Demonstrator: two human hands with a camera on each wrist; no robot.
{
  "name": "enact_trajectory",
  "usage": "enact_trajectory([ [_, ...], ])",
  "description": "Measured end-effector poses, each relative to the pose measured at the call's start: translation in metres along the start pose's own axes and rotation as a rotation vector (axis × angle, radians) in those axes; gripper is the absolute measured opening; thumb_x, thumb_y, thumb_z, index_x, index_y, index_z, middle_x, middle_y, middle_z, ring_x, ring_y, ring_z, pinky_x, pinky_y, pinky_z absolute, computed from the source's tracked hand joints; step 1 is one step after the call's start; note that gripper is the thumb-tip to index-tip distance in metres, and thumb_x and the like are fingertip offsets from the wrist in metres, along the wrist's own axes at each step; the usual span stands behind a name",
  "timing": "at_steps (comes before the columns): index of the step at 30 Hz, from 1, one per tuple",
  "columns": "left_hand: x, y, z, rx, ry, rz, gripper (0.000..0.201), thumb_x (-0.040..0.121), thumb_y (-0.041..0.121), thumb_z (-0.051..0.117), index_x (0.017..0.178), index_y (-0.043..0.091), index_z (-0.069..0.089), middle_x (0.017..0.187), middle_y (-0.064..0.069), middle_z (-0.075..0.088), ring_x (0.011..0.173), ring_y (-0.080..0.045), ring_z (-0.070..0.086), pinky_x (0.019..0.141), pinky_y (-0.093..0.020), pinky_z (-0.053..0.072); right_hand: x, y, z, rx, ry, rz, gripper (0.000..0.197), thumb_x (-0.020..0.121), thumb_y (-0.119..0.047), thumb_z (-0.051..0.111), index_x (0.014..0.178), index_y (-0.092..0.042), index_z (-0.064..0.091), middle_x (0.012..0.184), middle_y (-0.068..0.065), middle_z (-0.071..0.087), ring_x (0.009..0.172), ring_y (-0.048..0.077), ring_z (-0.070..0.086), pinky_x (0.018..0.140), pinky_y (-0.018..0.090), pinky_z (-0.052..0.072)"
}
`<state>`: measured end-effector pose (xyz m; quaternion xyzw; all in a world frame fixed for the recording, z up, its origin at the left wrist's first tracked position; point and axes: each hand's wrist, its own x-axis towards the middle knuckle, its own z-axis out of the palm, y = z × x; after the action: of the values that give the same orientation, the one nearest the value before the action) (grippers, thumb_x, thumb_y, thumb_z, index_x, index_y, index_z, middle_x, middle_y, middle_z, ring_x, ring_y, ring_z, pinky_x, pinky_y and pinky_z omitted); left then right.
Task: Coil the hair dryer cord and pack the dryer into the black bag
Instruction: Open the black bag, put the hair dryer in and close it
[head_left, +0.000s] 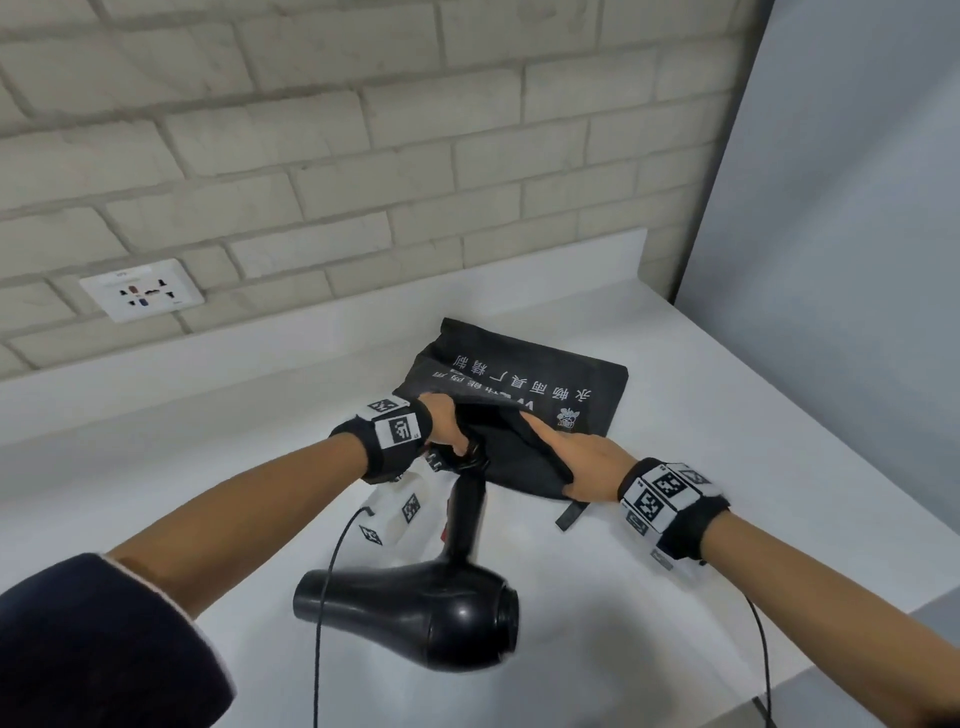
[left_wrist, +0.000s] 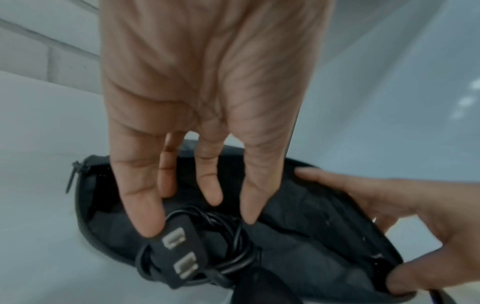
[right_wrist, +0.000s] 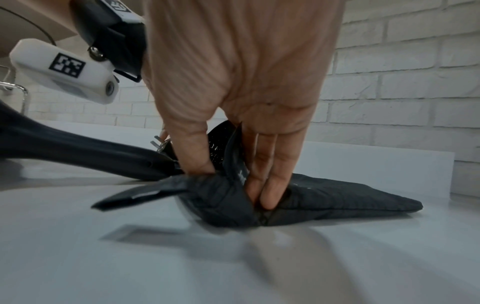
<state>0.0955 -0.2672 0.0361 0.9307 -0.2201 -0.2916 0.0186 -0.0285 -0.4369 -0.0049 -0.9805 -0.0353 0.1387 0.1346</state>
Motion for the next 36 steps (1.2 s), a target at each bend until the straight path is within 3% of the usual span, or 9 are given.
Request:
enact_trajectory([
  [3, -0.013, -0.020, 0.002, -0.108, -0.022, 0.139, 0.024, 0.079, 0.028, 0.067, 0.091, 0.010, 0.059, 0.090, -0.007, 0.059, 0.077, -0.020, 0.054, 0.067, -0.025, 0.048, 0.000, 0.001, 0.002, -0.001, -0.018, 0.002, 0.097, 0.080, -0.005, 0.055, 0.147, -0.024, -0.012, 0.134, 0.010, 0.049, 0.106, 0.030, 0.055, 0.070, 0.027, 0.033],
  [6, -0.046, -0.046, 0.013, -0.164, -0.070, 0.280, 0.041, 0.074, 0.037, 0.073, 0.106, 0.019, 0.054, 0.110, -0.001, 0.054, 0.099, -0.016, 0.053, 0.090, -0.027, 0.045, 0.002, 0.000, 0.003, -0.007, -0.022, 0.004, 0.099, 0.078, -0.006, 0.056, 0.147, -0.024, -0.013, 0.127, 0.010, 0.053, 0.101, 0.029, 0.056, 0.069, 0.028, 0.036],
  [10, -0.092, -0.082, 0.041, -0.099, -0.298, 0.257, 0.072, 0.048, 0.060, 0.074, 0.113, 0.044, 0.047, 0.124, 0.009, 0.045, 0.117, -0.011, 0.043, 0.102, -0.029, 0.037, 0.006, -0.001, 0.006, 0.001, -0.024, 0.024, 0.102, 0.077, -0.008, 0.059, 0.146, -0.025, -0.015, 0.117, 0.011, 0.057, 0.099, 0.030, 0.058, 0.073, 0.030, 0.043],
  [13, -0.109, -0.100, 0.064, -0.069, -0.394, 0.240, 0.076, 0.044, 0.053, 0.084, 0.111, 0.034, 0.052, 0.118, -0.004, 0.056, 0.100, -0.015, 0.053, 0.083, -0.026, 0.047, 0.008, -0.003, 0.009, 0.008, 0.000, 0.035, 0.103, 0.077, -0.009, 0.059, 0.145, -0.025, -0.016, 0.105, 0.012, 0.058, 0.095, 0.032, 0.059, 0.074, 0.031, 0.045],
  [15, -0.115, -0.106, 0.079, -0.068, -0.338, 0.269, 0.064, 0.042, 0.052, 0.086, 0.093, 0.026, 0.057, 0.103, -0.015, 0.063, 0.084, -0.023, 0.058, 0.070, -0.030, 0.050, 0.008, -0.008, 0.011, 0.011, 0.011, 0.035, 0.104, 0.077, -0.009, 0.060, 0.145, -0.026, -0.016, 0.102, 0.013, 0.058, 0.091, 0.032, 0.060, 0.076, 0.034, 0.049],
  [17, -0.110, -0.107, 0.088, -0.038, -0.242, 0.303, 0.052, 0.053, 0.040, 0.085, 0.092, 0.020, 0.056, 0.101, -0.007, 0.059, 0.092, -0.022, 0.056, 0.080, -0.031, 0.048, 0.008, -0.003, 0.012, 0.039, 0.010, 0.044, 0.105, 0.077, -0.008, 0.060, 0.145, -0.026, -0.017, 0.106, 0.015, 0.060, 0.085, 0.031, 0.059, 0.079, 0.038, 0.051],
  [23, -0.106, -0.108, 0.097, -0.208, -0.087, 0.345, 0.035, 0.063, 0.032, 0.081, 0.079, 0.035, 0.049, 0.070, 0.016, 0.058, 0.064, 0.004, 0.053, 0.064, -0.015, 0.040, -0.002, -0.005, 0.017, 0.051, 0.042, 0.033, 0.106, 0.075, -0.006, 0.062, 0.146, -0.026, -0.015, 0.125, 0.015, 0.054, 0.090, 0.031, 0.058, 0.081, 0.037, 0.051],
  [29, -0.088, -0.091, 0.079, -0.270, 0.129, 0.319, 0.058, 0.051, 0.058, 0.065, 0.093, 0.020, 0.053, 0.084, 0.006, 0.057, 0.078, -0.015, 0.053, 0.066, -0.023, 0.038, -0.015, -0.002, 0.020, 0.080, 0.082, 0.013, 0.107, 0.076, -0.020, 0.067, 0.147, -0.025, -0.013, 0.147, 0.008, 0.038, 0.122, 0.032, 0.051, 0.097, 0.033, 0.042],
  [36, -0.068, -0.063, 0.076, -0.144, 0.283, 0.182, 0.051, 0.070, 0.050, 0.068, 0.107, 0.019, 0.053, 0.097, 0.001, 0.062, 0.086, -0.020, 0.056, 0.074, -0.028, 0.040, -0.014, 0.006, 0.014, 0.377, 0.295, 0.081, 0.094, 0.078, 0.010, 0.050, 0.148, -0.025, -0.002, 0.141, 0.005, 0.049, 0.081, 0.024, 0.065, 0.078, 0.013, 0.048],
])
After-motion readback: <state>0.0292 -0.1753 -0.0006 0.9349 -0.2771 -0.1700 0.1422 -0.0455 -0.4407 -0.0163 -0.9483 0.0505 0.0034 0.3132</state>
